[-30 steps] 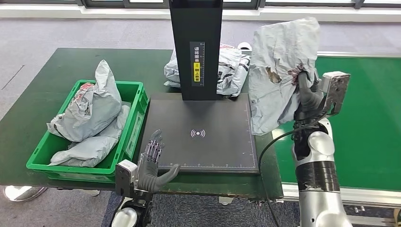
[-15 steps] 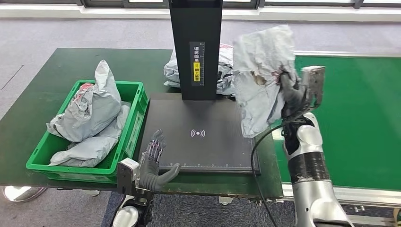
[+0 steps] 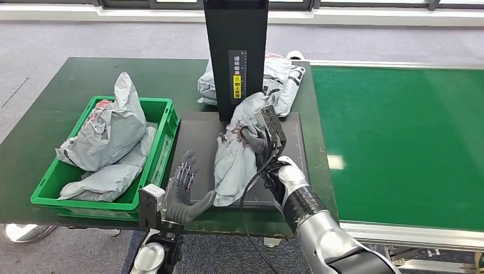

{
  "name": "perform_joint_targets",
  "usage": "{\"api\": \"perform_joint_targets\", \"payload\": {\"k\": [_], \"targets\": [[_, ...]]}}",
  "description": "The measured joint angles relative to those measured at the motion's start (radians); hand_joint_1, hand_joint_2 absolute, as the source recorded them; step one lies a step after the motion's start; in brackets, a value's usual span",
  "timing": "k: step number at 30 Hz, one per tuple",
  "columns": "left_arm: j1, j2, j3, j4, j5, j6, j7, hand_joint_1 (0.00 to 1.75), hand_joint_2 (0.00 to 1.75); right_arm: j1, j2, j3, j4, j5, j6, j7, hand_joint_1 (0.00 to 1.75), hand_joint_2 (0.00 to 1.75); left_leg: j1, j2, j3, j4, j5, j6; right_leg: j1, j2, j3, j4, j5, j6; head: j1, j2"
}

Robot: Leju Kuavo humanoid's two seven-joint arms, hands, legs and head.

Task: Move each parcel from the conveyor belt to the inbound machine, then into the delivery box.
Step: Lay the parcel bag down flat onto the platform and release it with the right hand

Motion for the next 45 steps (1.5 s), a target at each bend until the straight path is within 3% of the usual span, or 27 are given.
{"api": "perform_joint_targets", "payload": {"k": [3,4,5,7,11,18,24,30,35,39,45], "targets": [[-0.005,0.004,0.000,0.001,0.009,0.003,-0.016,0.00,1.75,0.000,0.012,0.090,0.016,-0.081,-0.006,0.002,0.30,1.75,0.000,0.000,0.000,0.000,0.000,0.000,0.000,0.000,0.000,0.000,0.000,0.000,0.000,0.000],[-0.005,0.006,0.000,0.001,0.011,0.004,-0.019,0.00,1.75,0.000,0.015,0.117,0.021,-0.099,-0.007,0.000,0.03,1.75,0.000,0.000,0.000,0.000,0.000,0.000,0.000,0.000,0.000,0.000,0.000,0.000,0.000,0.000],[-0.006,0.008,0.000,0.001,0.013,0.007,-0.020,0.00,1.75,0.000,0.016,0.143,0.025,-0.111,-0.006,-0.004,0.00,1.75,0.000,0.000,0.000,0.000,0.000,0.000,0.000,0.000,0.000,0.000,0.000,0.000,0.000,0.000],[-0.007,0.011,0.000,0.002,0.016,0.011,-0.020,0.00,1.75,-0.002,0.018,0.187,0.033,-0.116,-0.001,-0.010,0.00,1.75,0.000,0.000,0.000,0.000,0.000,0.000,0.000,0.000,0.000,0.000,0.000,0.000,0.000,0.000],[-0.018,0.018,0.000,0.012,0.019,0.014,-0.024,0.00,1.75,-0.015,0.020,0.257,0.049,-0.076,0.009,-0.017,0.00,0.00,0.000,0.000,0.000,0.000,0.000,0.000,0.000,0.000,0.000,0.000,0.000,0.000,0.000,0.000],[-0.032,0.028,0.000,0.033,0.020,0.015,-0.032,0.00,1.75,-0.055,0.018,0.343,0.059,0.029,-0.003,-0.023,0.00,0.00,0.000,0.000,0.000,0.000,0.000,0.000,0.000,0.000,0.000,0.000,0.000,0.000,0.000,0.000],[-0.031,0.030,0.000,0.036,0.016,0.018,-0.034,0.00,1.75,-0.079,-0.010,0.360,0.032,0.213,-0.108,0.028,0.00,0.00,0.000,0.000,0.000,0.001,0.000,0.000,0.000,0.000,0.000,0.000,0.000,0.000,0.000,0.000],[0.003,0.031,0.006,0.006,-0.006,0.029,-0.019,0.00,1.75,-0.057,-0.100,0.355,-0.067,0.546,-0.242,0.237,0.00,0.00,-0.001,-0.001,0.000,0.001,0.000,0.000,-0.001,-0.001,0.000,-0.001,0.001,0.000,0.000,0.000],[0.027,0.032,0.012,-0.023,-0.018,0.037,-0.008,0.00,1.75,0.001,-0.158,0.327,-0.174,0.801,-0.281,0.414,0.00,0.00,-0.001,0.000,0.000,0.001,0.000,0.000,-0.001,0.000,0.000,-0.001,0.001,0.000,0.000,0.000],[0.036,0.031,0.022,-0.040,-0.027,0.044,0.009,0.00,1.75,0.088,-0.204,0.289,-0.320,1.067,-0.242,0.609,0.00,0.00,-0.001,-0.001,0.000,0.001,-0.001,0.000,-0.001,-0.001,0.000,-0.001,0.000,0.000,0.000,0.000],[0.039,0.022,0.032,-0.054,-0.038,0.047,0.023,0.00,1.75,0.224,-0.241,0.206,-0.539,1.228,-0.232,0.674,0.00,0.00,-0.001,0.000,0.000,0.001,-0.001,0.000,-0.001,0.000,-0.001,-0.001,0.000,0.000,0.000,0.000]]}}
